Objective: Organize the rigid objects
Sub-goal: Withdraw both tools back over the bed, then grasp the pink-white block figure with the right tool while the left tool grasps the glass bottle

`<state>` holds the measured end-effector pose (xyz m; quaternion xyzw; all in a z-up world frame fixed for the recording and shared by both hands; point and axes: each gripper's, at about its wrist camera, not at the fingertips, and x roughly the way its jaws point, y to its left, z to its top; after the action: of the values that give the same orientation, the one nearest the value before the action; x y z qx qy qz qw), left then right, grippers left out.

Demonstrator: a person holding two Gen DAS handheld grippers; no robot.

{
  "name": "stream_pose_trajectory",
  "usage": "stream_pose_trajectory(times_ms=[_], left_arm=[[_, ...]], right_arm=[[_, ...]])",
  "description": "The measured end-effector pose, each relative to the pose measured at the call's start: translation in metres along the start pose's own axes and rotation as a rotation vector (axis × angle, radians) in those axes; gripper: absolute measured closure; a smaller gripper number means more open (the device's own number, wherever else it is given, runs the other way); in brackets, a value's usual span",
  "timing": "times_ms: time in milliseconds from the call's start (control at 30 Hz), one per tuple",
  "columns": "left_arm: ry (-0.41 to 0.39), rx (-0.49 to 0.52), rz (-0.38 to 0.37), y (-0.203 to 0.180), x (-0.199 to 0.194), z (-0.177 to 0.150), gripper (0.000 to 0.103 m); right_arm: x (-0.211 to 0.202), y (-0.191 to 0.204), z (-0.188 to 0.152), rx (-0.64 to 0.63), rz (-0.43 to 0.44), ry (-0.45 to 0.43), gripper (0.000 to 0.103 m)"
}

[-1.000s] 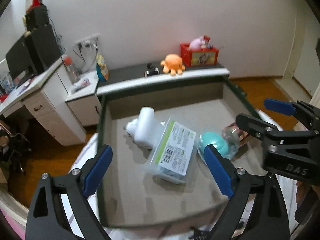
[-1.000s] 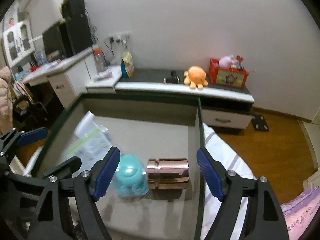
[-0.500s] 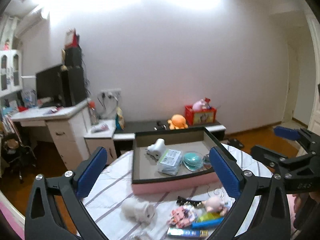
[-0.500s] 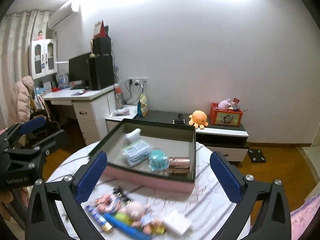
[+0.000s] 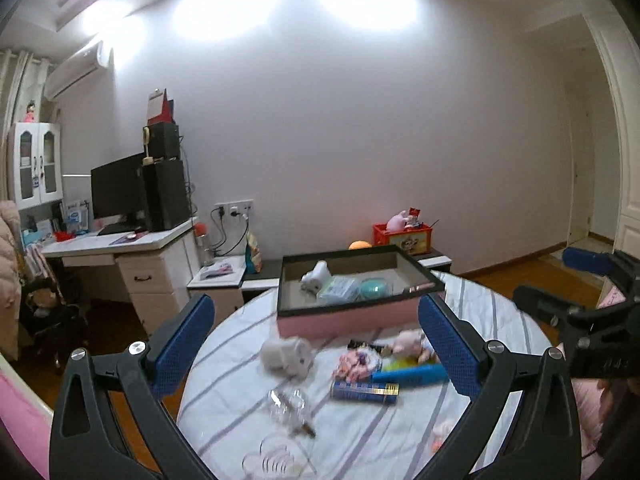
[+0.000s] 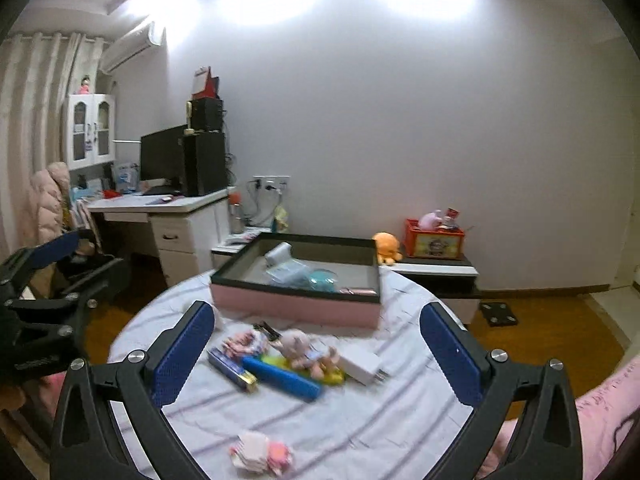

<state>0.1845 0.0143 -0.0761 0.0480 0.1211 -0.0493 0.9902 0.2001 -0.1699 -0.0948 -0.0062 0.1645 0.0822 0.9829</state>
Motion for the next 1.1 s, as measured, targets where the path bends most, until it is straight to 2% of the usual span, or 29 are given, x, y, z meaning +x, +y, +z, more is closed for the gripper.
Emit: stream_pose_trajectory(times_ms=[267, 367, 767, 867, 1100], left_arm=[[0.023, -0.023, 0.068, 0.011, -0.008, -0.019, 0.000], [0.044, -0.049, 0.071, 0.018, -0.005, -0.026, 0.000], [0.243, -0.053, 0.071, 0.025, 0.031, -0.084, 0.000], [0.273, -0.053, 0.077, 0.027, 0.037, -0.092, 0.000], [0.305, -0.050, 0.060, 0.031, 0.040, -0.101, 0.000]], right_arm=[[-0.010, -0.004, -0.017, -0.003, -0.024, 0.019, 0.000], [-0.004, -0.006, -0.024, -0.001, -0.025, 0.043, 0.000], [0.034, -0.017, -0.071, 0.037, -0.023, 0.208, 0.000], [0.043, -0.004, -0.090, 0.065, 0.034, 0.263, 0.000], [0.066, 0.029, -0.119, 0.059, 0.061, 0.349, 0.000]])
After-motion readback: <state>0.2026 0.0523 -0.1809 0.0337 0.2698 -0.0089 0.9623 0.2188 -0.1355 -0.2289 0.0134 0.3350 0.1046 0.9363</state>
